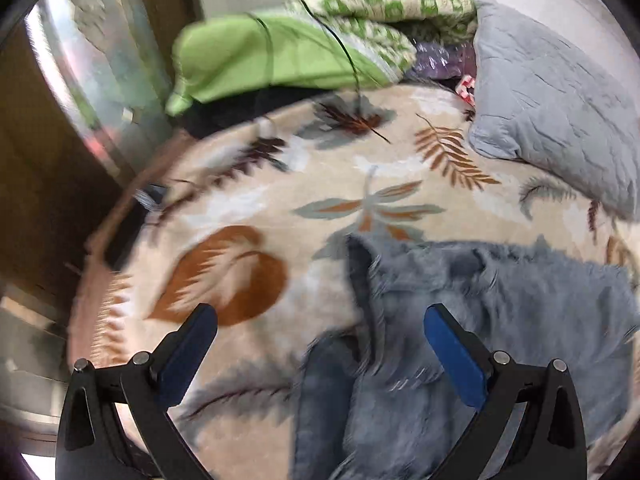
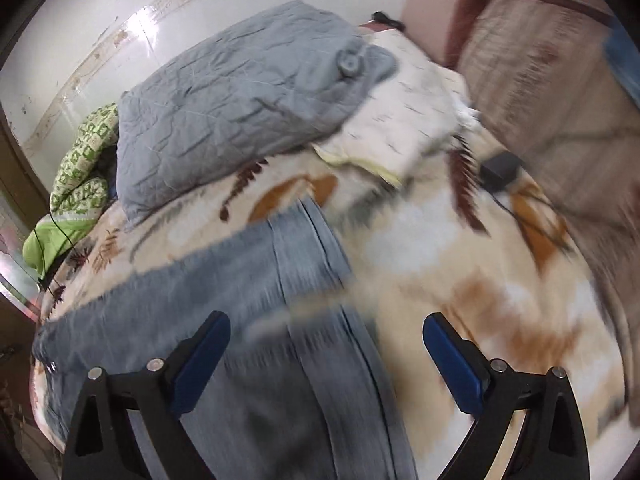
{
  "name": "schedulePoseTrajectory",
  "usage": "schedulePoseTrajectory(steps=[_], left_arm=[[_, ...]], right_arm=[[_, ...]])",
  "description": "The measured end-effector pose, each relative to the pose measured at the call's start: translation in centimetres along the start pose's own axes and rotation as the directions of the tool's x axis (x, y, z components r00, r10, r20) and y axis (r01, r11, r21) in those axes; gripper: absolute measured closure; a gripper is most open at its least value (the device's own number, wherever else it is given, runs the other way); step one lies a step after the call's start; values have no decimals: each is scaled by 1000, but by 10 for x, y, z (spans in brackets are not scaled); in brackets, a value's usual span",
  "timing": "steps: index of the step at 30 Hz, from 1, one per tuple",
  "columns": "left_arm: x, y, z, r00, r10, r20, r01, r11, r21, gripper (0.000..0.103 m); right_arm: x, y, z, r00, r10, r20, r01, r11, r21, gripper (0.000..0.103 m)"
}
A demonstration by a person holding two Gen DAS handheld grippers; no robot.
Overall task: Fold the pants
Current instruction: 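Grasp the jeans edge with the left gripper while the right gripper grasps the leg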
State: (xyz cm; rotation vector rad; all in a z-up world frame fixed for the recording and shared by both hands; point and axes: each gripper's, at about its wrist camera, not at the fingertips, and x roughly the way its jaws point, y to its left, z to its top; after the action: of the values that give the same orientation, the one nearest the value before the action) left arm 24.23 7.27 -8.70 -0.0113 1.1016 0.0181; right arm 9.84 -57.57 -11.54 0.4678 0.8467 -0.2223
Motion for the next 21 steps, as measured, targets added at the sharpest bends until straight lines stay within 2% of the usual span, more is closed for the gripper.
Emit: schedulePoseTrajectory(steps=[4,8,12,16,21], left_arm=[[42,-8,23,990,-35,-135,32,999,-21,0],[67,-1,39,981,-48,-187,36,997,-70,1],[76,16,48,977,-57,-205,36,994,-101,2],[84,26,52,966,-79,-248,48,991,-128,13],[90,14,60,952,-143,-270,107,984,-143,14]], right_arm=[[47,14,47,998,17,-61,-16,1000,22,4],[98,24,73,993,8,-121,-5,1000,28,4],[131,33,81,989,7,-148,-4,1000,21,4],[143,35,82,990,9,-138,-6,1000,24,4],[146,40,82,991,-2,-131,3,1000,8,4]])
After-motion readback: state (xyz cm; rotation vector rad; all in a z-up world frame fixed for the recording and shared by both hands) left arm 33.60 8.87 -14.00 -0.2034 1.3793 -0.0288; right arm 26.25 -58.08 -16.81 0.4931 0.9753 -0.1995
